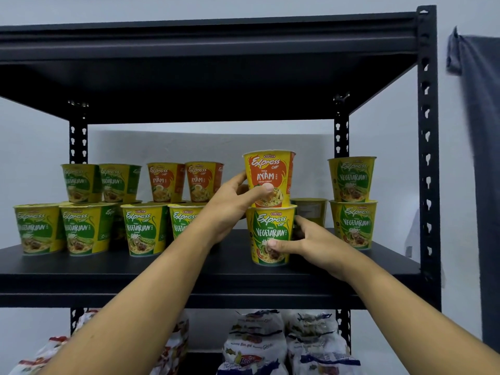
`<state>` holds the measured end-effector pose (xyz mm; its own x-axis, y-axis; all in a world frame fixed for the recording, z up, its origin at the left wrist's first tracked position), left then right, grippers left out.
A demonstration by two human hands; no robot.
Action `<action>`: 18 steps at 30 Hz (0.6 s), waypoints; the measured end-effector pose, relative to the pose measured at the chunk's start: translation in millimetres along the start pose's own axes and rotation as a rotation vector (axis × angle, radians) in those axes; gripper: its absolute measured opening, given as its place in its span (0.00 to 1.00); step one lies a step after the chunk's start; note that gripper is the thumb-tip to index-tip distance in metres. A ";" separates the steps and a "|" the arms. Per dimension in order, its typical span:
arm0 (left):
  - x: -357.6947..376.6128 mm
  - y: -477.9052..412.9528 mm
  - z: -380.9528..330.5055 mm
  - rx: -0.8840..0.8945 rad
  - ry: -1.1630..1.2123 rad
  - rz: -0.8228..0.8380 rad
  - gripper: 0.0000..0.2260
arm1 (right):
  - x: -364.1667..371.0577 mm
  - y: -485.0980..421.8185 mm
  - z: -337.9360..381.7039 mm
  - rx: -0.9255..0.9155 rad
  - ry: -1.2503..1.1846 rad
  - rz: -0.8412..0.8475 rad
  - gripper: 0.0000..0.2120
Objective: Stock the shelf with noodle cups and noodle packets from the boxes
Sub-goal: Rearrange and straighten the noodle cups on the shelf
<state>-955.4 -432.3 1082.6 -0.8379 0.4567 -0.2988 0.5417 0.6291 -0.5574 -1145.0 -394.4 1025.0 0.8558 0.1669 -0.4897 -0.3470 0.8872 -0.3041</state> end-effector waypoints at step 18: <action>4.1 1.2 4.9 0.015 -0.066 -0.089 0.38 | 2.2 2.7 4.8 -0.004 0.005 0.002 0.32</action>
<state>-958.6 -432.8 1076.9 -0.8857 0.3562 -0.2977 0.4639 0.6559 -0.5955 -1142.2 -389.6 1027.0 0.8530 0.1664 -0.4946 -0.3501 0.8853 -0.3061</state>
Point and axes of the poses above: each hand's wrist, its own y-axis away from the middle knuckle, its own x-axis out of the palm, z = x × y, the point moved 1 cm from there along -y, towards the middle knuckle, and after that the axes turned 13 degrees about z, right-handed, at the moved point
